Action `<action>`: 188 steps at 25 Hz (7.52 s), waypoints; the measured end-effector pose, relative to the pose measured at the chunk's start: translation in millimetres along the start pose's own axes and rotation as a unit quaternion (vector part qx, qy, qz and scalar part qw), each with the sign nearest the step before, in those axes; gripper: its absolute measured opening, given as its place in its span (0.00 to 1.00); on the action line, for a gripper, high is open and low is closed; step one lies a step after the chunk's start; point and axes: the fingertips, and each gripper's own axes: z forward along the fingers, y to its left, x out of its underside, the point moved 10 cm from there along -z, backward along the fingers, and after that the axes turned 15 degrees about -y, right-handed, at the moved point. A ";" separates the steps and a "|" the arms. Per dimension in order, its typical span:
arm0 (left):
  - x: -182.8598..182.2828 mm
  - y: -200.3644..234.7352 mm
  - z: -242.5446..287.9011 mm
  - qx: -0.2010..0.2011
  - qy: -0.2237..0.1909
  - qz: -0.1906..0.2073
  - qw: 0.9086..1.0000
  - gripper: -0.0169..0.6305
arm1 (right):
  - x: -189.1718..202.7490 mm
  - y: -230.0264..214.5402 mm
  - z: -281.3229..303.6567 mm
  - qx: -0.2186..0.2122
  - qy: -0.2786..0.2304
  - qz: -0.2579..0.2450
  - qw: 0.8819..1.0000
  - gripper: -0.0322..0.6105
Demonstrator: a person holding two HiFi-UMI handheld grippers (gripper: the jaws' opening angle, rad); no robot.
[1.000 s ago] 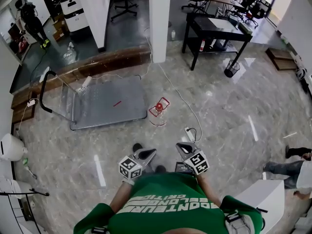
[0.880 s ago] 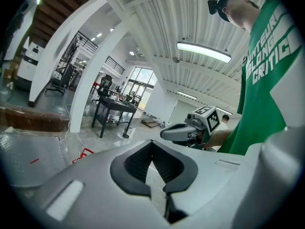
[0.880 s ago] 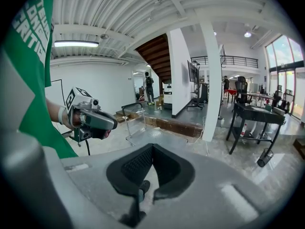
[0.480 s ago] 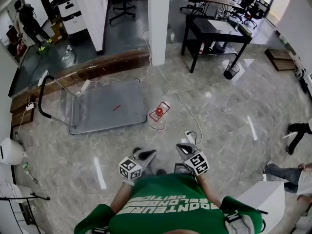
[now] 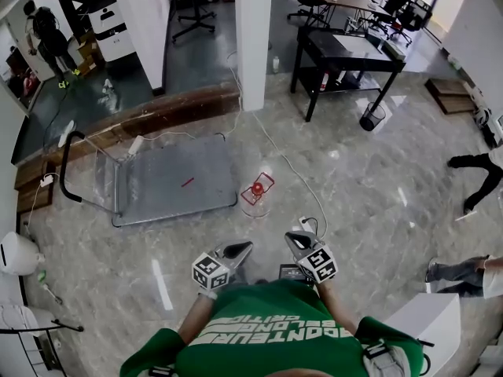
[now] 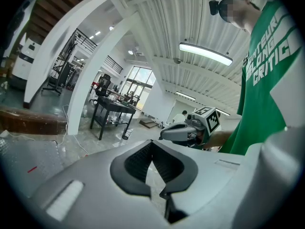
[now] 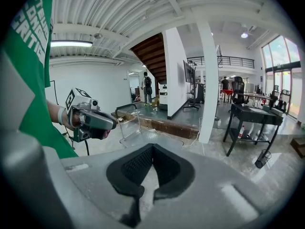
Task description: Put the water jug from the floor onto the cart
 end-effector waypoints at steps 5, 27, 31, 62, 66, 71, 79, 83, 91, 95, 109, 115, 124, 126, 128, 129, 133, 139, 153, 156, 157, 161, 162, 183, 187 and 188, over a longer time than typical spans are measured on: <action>-9.8 20.4 7.5 0.004 -0.002 0.002 1.000 0.04 | -6.6 -10.1 18.6 0.002 -0.002 -0.004 1.000 0.04; -60.4 115.3 5.8 0.010 -0.012 -0.003 1.000 0.04 | -49.9 -23.3 115.9 -0.002 0.014 -0.010 1.000 0.04; -66.0 129.5 -1.5 0.012 -0.014 -0.008 1.000 0.04 | -55.4 -18.3 133.0 -0.004 0.018 -0.012 1.000 0.04; -72.3 193.4 35.5 0.095 0.059 -0.021 0.994 0.04 | -35.1 -33.0 152.2 0.068 0.049 0.036 0.996 0.04; -74.4 202.8 51.0 0.083 0.065 -0.023 0.994 0.04 | -30.7 -59.1 168.0 0.052 0.051 0.039 0.997 0.04; -73.4 213.8 65.2 0.059 0.072 -0.032 0.995 0.04 | -23.3 -92.6 188.4 0.024 0.060 0.037 0.997 0.04; -82.9 229.5 97.1 0.036 0.085 -0.038 0.995 0.04 | 9.9 -161.5 227.3 0.018 0.099 0.067 0.993 0.04; -87.3 238.4 102.5 0.009 0.084 -0.044 0.995 0.04 | 48.2 -188.0 258.4 0.014 0.148 0.087 0.985 0.04; -83.5 253.3 100.7 -0.041 0.091 -0.066 0.993 0.04 | 139.5 -217.9 323.7 -0.019 0.265 0.096 0.959 0.16; -81.0 264.5 101.3 -0.063 0.096 -0.079 0.990 0.04 | 185.8 -231.9 355.3 -0.030 0.315 0.093 0.944 0.26; -63.5 285.9 95.3 -0.138 0.100 -0.132 0.976 0.04 | 289.6 -253.9 426.4 -0.027 0.381 0.080 0.920 0.58; -45.5 285.9 86.4 -0.165 0.105 -0.154 0.968 0.04 | 311.8 -260.1 451.3 -0.019 0.377 0.078 0.923 0.69; -40.6 287.6 98.9 -0.188 0.119 -0.179 0.958 0.04 | 346.4 -243.3 474.3 -0.049 0.403 0.066 0.912 0.77; -38.6 286.7 99.9 -0.191 0.120 -0.182 0.957 0.04 | 349.0 -244.1 478.0 -0.047 0.402 0.054 0.913 0.77; -36.7 285.2 99.1 -0.195 0.123 -0.185 0.955 0.04 | 353.9 -242.2 481.0 -0.055 0.412 0.040 0.909 0.77; -35.8 284.0 98.5 -0.197 0.124 -0.186 0.955 0.04 | 356.4 -241.6 481.6 -0.057 0.418 0.033 0.906 0.76; -33.3 277.9 100.3 -0.202 0.126 -0.188 0.953 0.04 | 357.0 -247.3 482.4 -0.042 0.413 0.025 0.909 0.58; -29.2 269.8 102.8 -0.212 0.126 -0.191 0.950 0.04 | 357.5 -253.9 484.8 -0.059 0.402 0.028 0.913 0.53; -26.3 258.8 105.2 -0.225 0.113 -0.173 0.952 0.04 | 341.2 -258.8 465.0 -0.050 0.389 0.033 0.919 0.53; -24.5 255.6 105.6 -0.221 0.097 -0.161 0.957 0.04 | 322.2 -262.9 453.2 -0.052 0.378 0.031 0.924 0.53; -25.1 254.9 106.8 -0.221 0.092 -0.157 0.958 0.04 | 315.1 -264.5 449.2 -0.055 0.375 0.027 0.925 0.53; -34.5 249.4 116.3 -0.218 0.075 -0.136 0.964 0.04 | 279.4 -274.4 429.5 -0.071 0.350 0.011 0.934 0.53; -36.3 247.4 117.2 -0.217 0.071 -0.128 0.965 0.04 | 268.0 -277.3 424.5 -0.074 0.340 0.008 0.937 0.53; -103.2 267.2 89.1 -0.218 -0.076 -0.054 0.971 0.04 | 10.5 -286.0 399.7 -0.083 0.134 -0.062 0.986 0.52; -109.6 274.8 81.9 -0.221 -0.094 -0.050 0.969 0.04 | -15.1 -283.1 406.1 -0.085 0.110 -0.068 0.988 0.52; -110.9 277.1 81.0 -0.223 -0.099 -0.051 0.969 0.04 | -19.3 -283.4 409.0 -0.087 0.106 -0.071 0.988 0.52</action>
